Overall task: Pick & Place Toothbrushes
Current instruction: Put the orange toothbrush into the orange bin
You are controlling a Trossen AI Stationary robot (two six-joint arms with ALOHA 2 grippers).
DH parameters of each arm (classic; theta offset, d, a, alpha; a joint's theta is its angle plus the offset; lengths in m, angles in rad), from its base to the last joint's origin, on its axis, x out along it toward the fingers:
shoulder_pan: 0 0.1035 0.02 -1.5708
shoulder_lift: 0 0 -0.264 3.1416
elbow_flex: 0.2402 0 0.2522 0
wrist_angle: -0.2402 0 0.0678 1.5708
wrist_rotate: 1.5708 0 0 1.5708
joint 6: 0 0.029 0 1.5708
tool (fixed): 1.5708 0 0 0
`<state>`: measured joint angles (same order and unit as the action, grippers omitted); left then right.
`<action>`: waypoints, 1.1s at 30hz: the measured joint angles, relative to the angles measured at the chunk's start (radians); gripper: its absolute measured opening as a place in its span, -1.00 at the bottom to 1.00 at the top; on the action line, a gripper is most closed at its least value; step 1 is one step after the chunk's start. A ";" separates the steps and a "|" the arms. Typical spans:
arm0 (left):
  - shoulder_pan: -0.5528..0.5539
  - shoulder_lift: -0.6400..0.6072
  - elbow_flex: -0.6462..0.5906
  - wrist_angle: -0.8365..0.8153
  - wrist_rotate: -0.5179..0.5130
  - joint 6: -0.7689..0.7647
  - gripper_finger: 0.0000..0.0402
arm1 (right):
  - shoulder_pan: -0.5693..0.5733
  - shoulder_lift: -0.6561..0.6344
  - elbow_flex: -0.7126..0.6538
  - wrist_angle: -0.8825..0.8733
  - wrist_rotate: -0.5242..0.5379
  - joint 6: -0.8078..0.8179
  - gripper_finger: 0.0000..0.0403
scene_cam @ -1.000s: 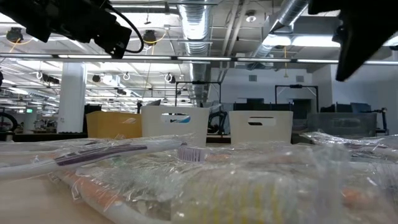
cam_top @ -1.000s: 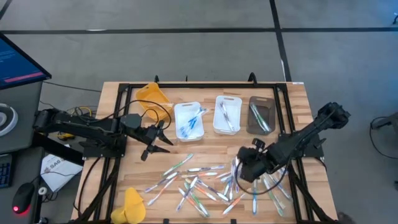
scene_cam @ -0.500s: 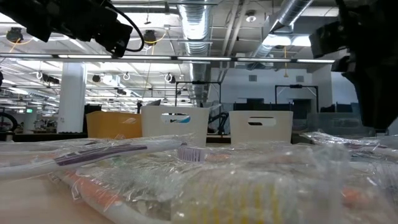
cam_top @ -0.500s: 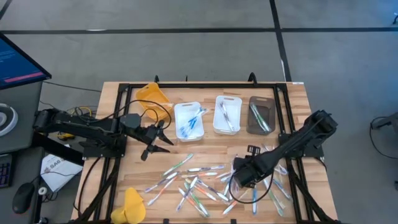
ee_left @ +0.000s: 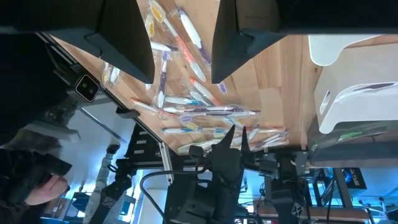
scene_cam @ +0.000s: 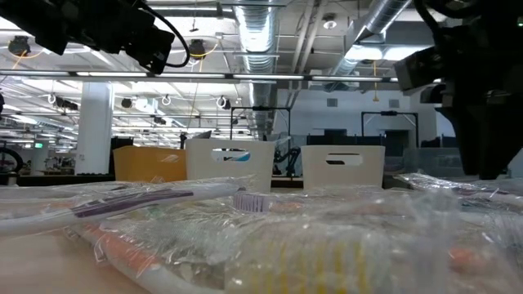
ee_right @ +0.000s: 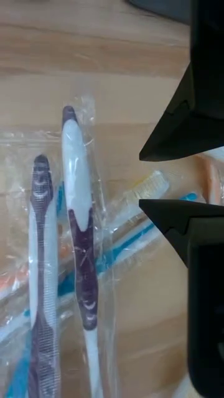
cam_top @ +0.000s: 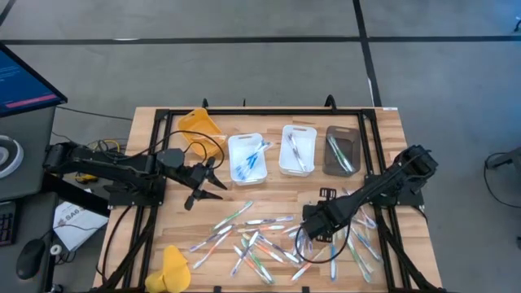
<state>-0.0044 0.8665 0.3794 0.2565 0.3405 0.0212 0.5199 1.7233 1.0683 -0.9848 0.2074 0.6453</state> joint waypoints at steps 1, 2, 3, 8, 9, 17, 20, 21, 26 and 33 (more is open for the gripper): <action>0.000 0.000 0.000 0.000 0.000 0.000 -0.24 | -0.002 0.000 0.000 0.002 -0.002 -0.002 -0.49; 0.000 0.000 0.000 0.000 0.000 0.000 -0.24 | -0.004 0.000 0.000 0.001 -0.007 -0.002 -0.49; 0.000 0.000 0.000 0.000 0.000 0.000 -0.24 | -0.005 0.000 0.000 0.001 -0.019 -0.003 -0.49; 0.000 0.000 0.000 0.000 0.000 0.000 -0.24 | 0.004 0.000 -0.001 0.004 -0.054 -0.052 -0.49; 0.000 0.000 0.000 0.000 0.000 0.000 -0.24 | 0.005 0.000 -0.004 0.012 -0.053 -0.054 -0.49; 0.000 0.000 0.000 0.000 0.000 0.000 -0.24 | -0.006 0.000 -0.013 0.027 -0.051 -0.077 -0.49; 0.000 0.000 0.000 0.000 0.000 0.000 -0.24 | -0.007 0.000 -0.013 0.027 -0.051 -0.078 -0.49; 0.000 0.000 0.000 0.000 0.000 0.000 -0.24 | -0.009 0.000 -0.013 0.027 -0.051 -0.079 -0.49; 0.000 0.000 0.000 0.000 0.000 0.000 -0.24 | -0.013 0.000 -0.013 0.029 -0.050 -0.080 -0.49; 0.000 0.000 0.000 0.000 0.000 0.000 -0.24 | -0.011 0.053 -0.014 0.044 -0.072 -0.176 -0.49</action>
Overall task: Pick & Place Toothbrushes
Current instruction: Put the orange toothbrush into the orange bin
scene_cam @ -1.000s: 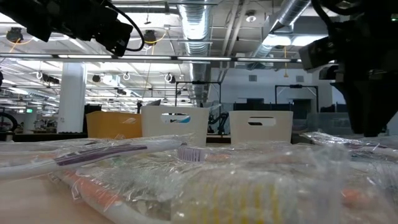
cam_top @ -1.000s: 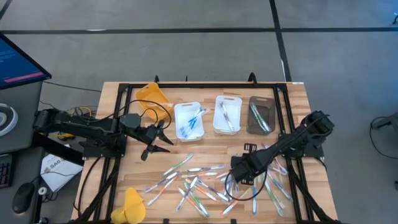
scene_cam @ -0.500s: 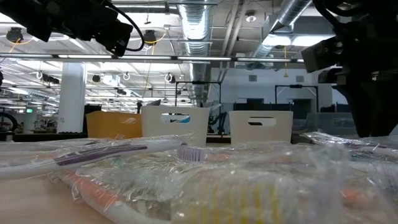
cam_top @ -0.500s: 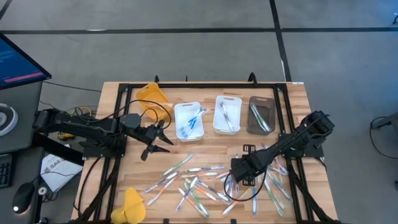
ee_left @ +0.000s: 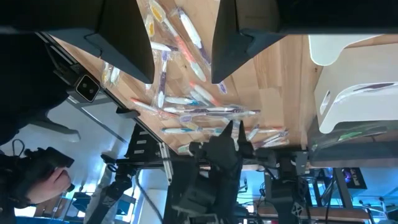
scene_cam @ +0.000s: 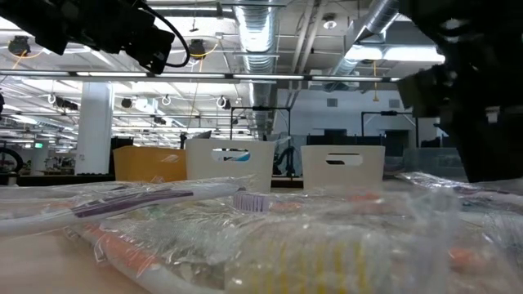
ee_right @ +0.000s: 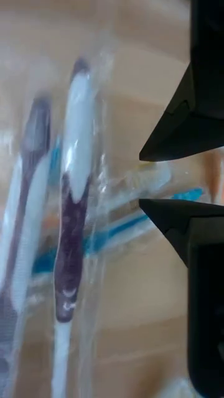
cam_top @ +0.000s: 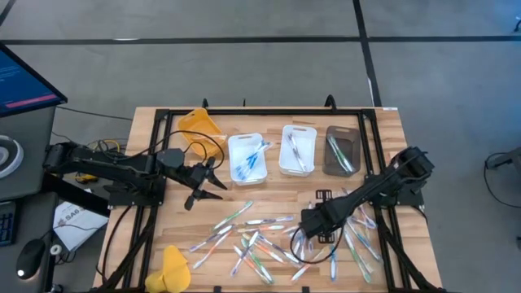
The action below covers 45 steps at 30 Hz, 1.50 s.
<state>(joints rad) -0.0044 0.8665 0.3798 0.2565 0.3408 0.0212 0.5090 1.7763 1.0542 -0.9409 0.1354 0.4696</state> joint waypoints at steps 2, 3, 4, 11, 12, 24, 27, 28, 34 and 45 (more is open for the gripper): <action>0.000 0.000 0.000 0.000 0.000 0.000 -0.24 | 0.000 0.028 0.000 0.008 -0.008 -0.031 -0.49; 0.000 0.000 0.000 0.000 0.000 0.000 -0.24 | 0.000 0.042 0.000 0.009 -0.008 -0.041 -0.49; 0.000 0.000 0.000 0.000 0.000 0.000 -0.24 | 0.000 0.056 0.001 0.010 -0.008 -0.049 -0.49; 0.000 0.000 0.000 0.004 0.000 0.000 -0.24 | -0.017 0.101 0.008 -0.005 -0.015 -0.062 -0.51; 0.000 0.000 0.000 0.004 0.000 0.000 -0.24 | -0.021 0.101 0.008 -0.005 -0.023 -0.062 -0.53; 0.000 0.000 0.000 0.006 0.000 0.000 -0.24 | -0.062 0.104 0.081 -0.160 -0.057 -0.027 -0.91; 0.000 0.000 0.000 0.006 0.000 0.000 -0.24 | -0.066 0.104 0.104 -0.248 -0.057 -0.023 -0.96; 0.000 0.000 0.000 0.006 0.000 0.000 -0.24 | -0.066 0.104 0.115 -0.268 -0.057 -0.016 -0.96; 0.000 0.000 0.000 0.006 0.000 0.000 -0.24 | -0.058 0.102 0.193 -0.475 -0.057 0.039 -0.97; 0.000 0.000 0.000 0.006 0.000 0.000 -0.24 | -0.027 0.071 0.308 -0.631 -0.038 0.243 -0.98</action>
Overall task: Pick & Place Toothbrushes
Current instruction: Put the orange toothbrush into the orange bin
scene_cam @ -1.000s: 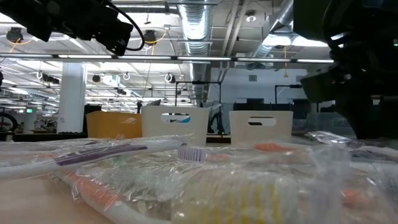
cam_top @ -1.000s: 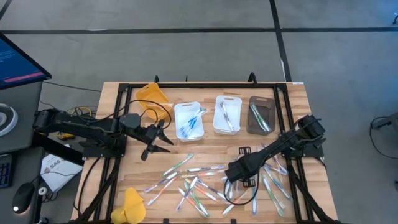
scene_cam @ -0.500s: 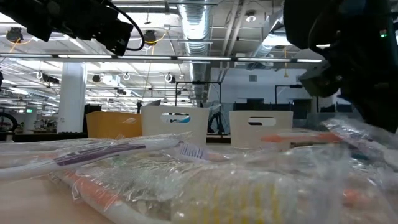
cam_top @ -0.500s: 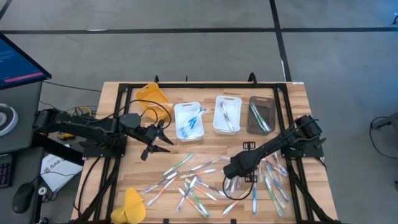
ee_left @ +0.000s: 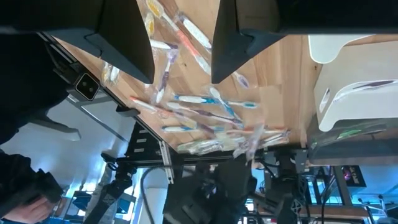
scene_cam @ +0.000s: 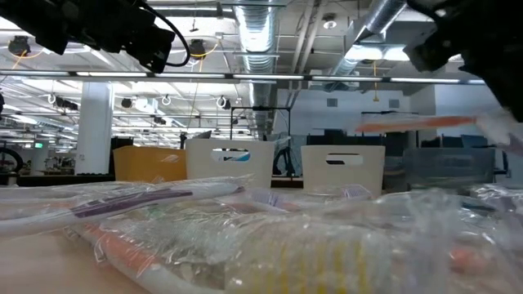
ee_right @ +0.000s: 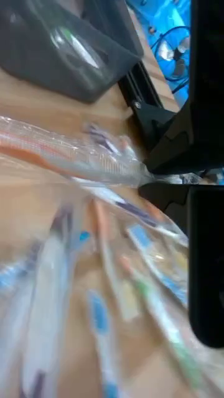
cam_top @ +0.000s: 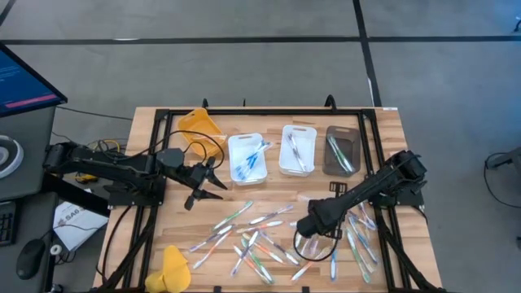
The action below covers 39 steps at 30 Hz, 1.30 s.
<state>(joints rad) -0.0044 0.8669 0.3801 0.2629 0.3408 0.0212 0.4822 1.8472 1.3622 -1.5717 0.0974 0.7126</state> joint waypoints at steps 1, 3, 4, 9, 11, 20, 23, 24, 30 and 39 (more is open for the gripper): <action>0.000 0.000 0.000 0.000 0.000 0.000 -0.24 | -0.002 0.000 0.000 0.006 0.008 0.014 -0.98; 0.000 0.000 0.000 0.000 0.000 0.000 -0.24 | -0.009 -0.013 0.002 -0.002 0.013 0.022 -0.98; 0.000 0.000 0.000 0.000 0.000 0.000 -0.24 | -0.013 -0.014 0.004 -0.004 0.015 0.024 -0.98; 0.000 0.000 0.000 0.000 0.000 0.000 -0.24 | -0.030 -0.011 0.002 0.000 0.051 0.025 -0.98; 0.000 0.000 0.000 0.000 0.000 0.000 -0.24 | -0.039 -0.011 0.002 0.001 0.086 0.025 -0.98; 0.000 0.000 0.000 0.003 0.000 0.031 -0.24 | -0.059 -0.011 0.002 0.071 0.385 0.037 -0.98; 0.000 0.000 0.000 0.017 0.000 0.034 -0.24 | -0.060 -0.011 0.002 0.191 0.514 -0.017 -0.98; 0.000 0.000 0.000 0.023 0.000 0.034 -0.24 | -0.060 -0.011 0.002 0.249 0.557 -0.047 -0.98; 0.000 0.000 0.000 0.037 -0.003 0.035 -0.24 | -0.059 -0.011 0.002 0.708 0.760 -0.400 -0.98; 0.000 0.000 0.000 0.052 -0.084 0.034 -0.24 | -0.096 -0.011 0.003 1.366 0.773 -0.944 -0.98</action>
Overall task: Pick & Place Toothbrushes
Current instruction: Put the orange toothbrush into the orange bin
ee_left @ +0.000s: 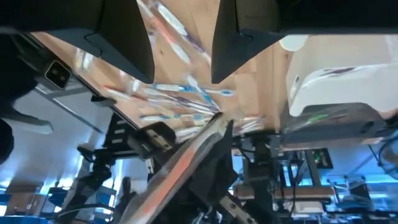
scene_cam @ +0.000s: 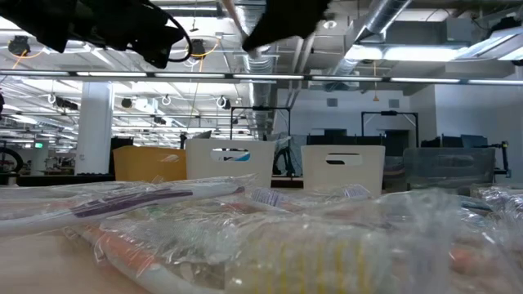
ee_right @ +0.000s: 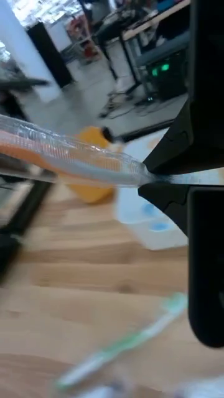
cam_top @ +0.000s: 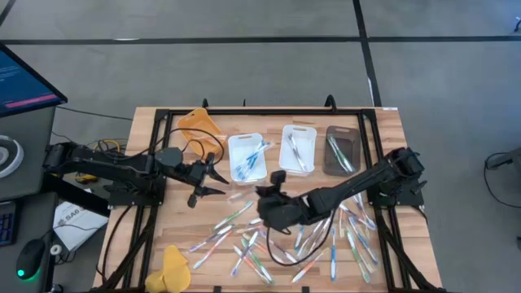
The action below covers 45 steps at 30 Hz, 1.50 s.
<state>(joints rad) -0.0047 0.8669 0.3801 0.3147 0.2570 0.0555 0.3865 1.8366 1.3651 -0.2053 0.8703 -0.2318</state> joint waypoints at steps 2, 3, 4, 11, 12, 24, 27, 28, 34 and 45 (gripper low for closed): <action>0.000 0.000 0.000 0.016 0.000 0.000 -0.24 | -0.018 0.000 0.000 0.082 -0.040 -0.027 -0.97; 0.000 0.000 0.000 0.031 -0.001 0.000 -0.24 | -0.027 0.000 0.000 0.116 -0.074 -0.031 -0.97; 0.000 0.000 0.000 0.051 -0.004 0.000 -0.24 | -0.038 0.000 0.000 0.142 -0.115 -0.032 -0.97; 0.000 0.094 0.001 0.279 -0.004 0.009 -0.24 | -0.096 0.000 0.000 0.203 -0.278 -0.033 -0.98; 0.000 0.117 0.001 0.306 -0.004 0.015 -0.24 | -0.099 0.000 0.000 0.203 -0.285 -0.033 -0.98; -0.006 0.344 0.001 0.624 0.000 0.015 -0.24 | -0.101 0.000 0.000 0.187 -0.302 -0.030 -0.98; -0.018 0.361 0.001 0.648 -0.004 0.016 -0.24 | -0.101 0.000 0.000 0.179 -0.302 -0.022 -0.98; -0.021 0.361 0.001 0.644 -0.004 0.017 -0.25 | -0.101 0.000 0.000 0.179 -0.302 -0.020 -0.98; -0.025 0.360 0.000 0.645 -0.002 0.018 -0.52 | -0.101 0.000 0.000 0.152 -0.311 0.007 -0.96; -0.025 0.361 -0.001 0.615 -0.003 0.015 -0.92 | -0.120 0.000 0.000 0.035 -0.398 0.076 -0.55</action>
<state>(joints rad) -0.0299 1.2278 0.3790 0.9299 0.2543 0.0704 0.2665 1.8366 1.3651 -0.1699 0.4720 -0.1561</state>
